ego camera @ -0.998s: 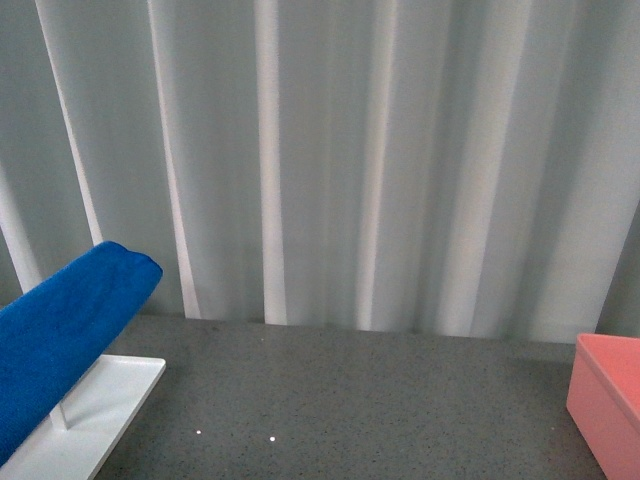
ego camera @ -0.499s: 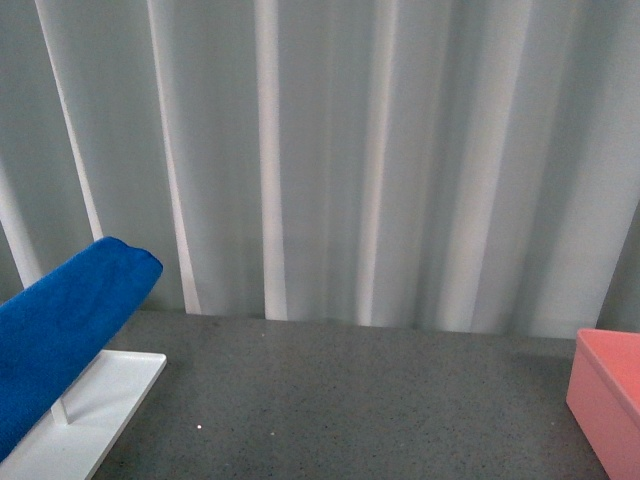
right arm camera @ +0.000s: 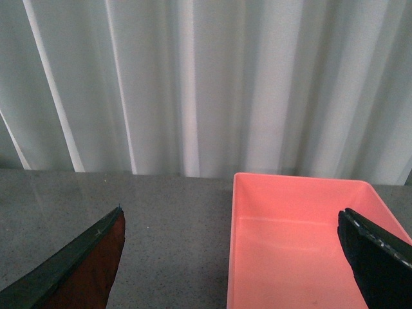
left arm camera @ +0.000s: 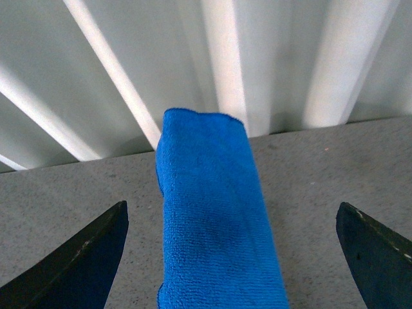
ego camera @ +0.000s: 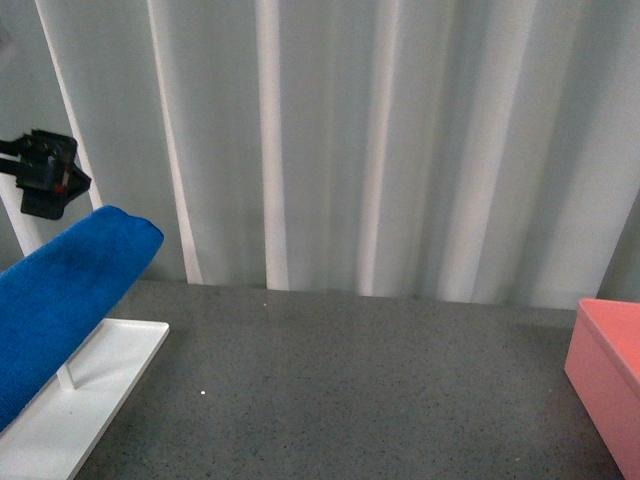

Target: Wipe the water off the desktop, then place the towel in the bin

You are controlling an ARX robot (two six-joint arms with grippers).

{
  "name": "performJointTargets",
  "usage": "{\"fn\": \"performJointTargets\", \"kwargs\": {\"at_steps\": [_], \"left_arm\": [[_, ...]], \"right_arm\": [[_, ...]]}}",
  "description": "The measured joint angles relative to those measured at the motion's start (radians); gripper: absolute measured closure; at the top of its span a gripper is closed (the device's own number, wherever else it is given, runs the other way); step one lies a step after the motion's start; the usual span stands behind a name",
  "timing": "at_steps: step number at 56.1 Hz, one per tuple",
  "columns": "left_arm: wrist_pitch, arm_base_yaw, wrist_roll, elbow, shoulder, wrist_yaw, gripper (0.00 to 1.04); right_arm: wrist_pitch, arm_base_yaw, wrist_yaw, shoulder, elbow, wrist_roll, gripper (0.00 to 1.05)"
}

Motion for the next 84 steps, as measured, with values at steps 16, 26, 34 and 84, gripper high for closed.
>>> {"fn": "performJointTargets", "kwargs": {"at_steps": [16,26,34,84], "left_arm": [[-0.005,-0.016,0.021,0.019,0.123,-0.044,0.07],[0.025,-0.016,0.013,0.019,0.163,-0.077,0.07],[0.027,-0.009,0.006,0.021,0.187,-0.089,0.07],[0.006,-0.001,-0.087,-0.001,0.188,-0.094,0.86]], "right_arm": [[0.000,0.000,0.000,0.000,0.000,0.000,0.07],[0.000,0.000,0.000,0.000,0.000,0.000,0.07],[0.000,0.000,0.000,0.000,0.000,0.000,0.07],[0.000,0.000,0.000,0.000,0.000,0.000,0.07]]}}
